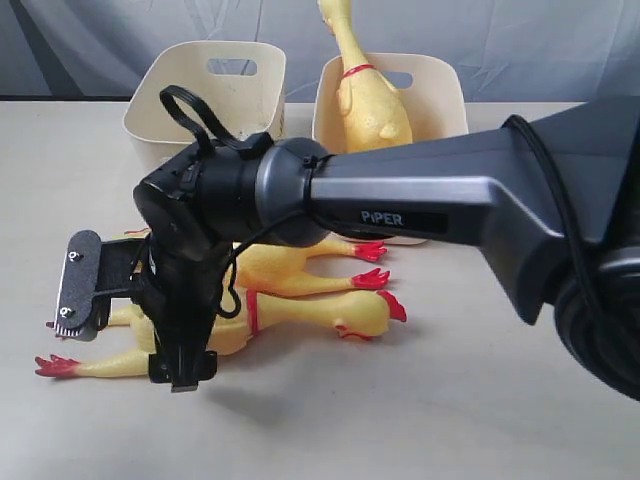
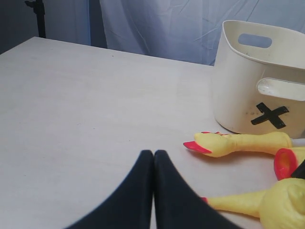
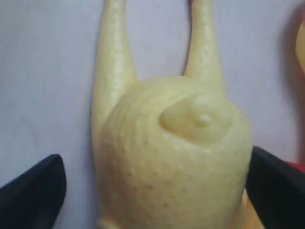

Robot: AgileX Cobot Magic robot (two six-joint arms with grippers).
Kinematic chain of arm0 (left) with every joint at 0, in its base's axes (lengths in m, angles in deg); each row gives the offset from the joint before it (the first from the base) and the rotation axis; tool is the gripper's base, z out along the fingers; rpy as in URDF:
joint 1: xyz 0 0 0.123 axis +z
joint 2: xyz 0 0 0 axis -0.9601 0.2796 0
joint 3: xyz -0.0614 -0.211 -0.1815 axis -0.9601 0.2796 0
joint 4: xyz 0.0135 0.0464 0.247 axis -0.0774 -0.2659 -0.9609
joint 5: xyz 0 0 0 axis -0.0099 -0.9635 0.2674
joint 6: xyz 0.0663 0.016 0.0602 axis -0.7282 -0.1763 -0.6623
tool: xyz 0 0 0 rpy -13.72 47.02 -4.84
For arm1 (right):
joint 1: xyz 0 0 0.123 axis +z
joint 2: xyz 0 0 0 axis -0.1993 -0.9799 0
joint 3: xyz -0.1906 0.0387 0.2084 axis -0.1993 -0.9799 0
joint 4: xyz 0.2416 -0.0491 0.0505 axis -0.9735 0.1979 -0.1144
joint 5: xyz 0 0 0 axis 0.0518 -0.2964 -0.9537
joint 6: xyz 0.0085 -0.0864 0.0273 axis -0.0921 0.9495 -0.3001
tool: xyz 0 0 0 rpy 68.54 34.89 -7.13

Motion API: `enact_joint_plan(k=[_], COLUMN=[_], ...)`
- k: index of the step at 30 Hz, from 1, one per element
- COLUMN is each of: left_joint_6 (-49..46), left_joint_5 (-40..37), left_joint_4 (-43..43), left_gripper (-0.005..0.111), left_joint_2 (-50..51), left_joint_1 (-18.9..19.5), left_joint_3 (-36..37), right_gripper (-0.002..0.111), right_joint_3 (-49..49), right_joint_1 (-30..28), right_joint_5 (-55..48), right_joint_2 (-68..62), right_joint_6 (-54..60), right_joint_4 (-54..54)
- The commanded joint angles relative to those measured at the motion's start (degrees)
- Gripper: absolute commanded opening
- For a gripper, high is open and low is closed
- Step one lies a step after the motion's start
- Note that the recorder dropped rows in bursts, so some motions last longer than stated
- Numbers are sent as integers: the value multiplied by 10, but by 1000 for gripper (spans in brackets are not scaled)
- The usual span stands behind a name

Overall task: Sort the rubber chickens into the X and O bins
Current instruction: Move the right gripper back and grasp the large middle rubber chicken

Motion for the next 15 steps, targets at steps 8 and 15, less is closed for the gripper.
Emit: enact_joint_plan(k=[8,15], left_joint_6=[3,3], left_joint_5=[6,6], left_joint_4=[-4,-4], left_gripper=[0,0], left_joint_2=[-2,-2], left_joint_1=[-5,-5], left_joint_3=[-1,-1], right_gripper=[1,-1], right_joint_3=[1,1], right_joint_1=[0,0], right_joint_5=[-4,8], right_joint_2=[-1,-47], right_joint_6=[0,-1], right_joint_4=[31,31])
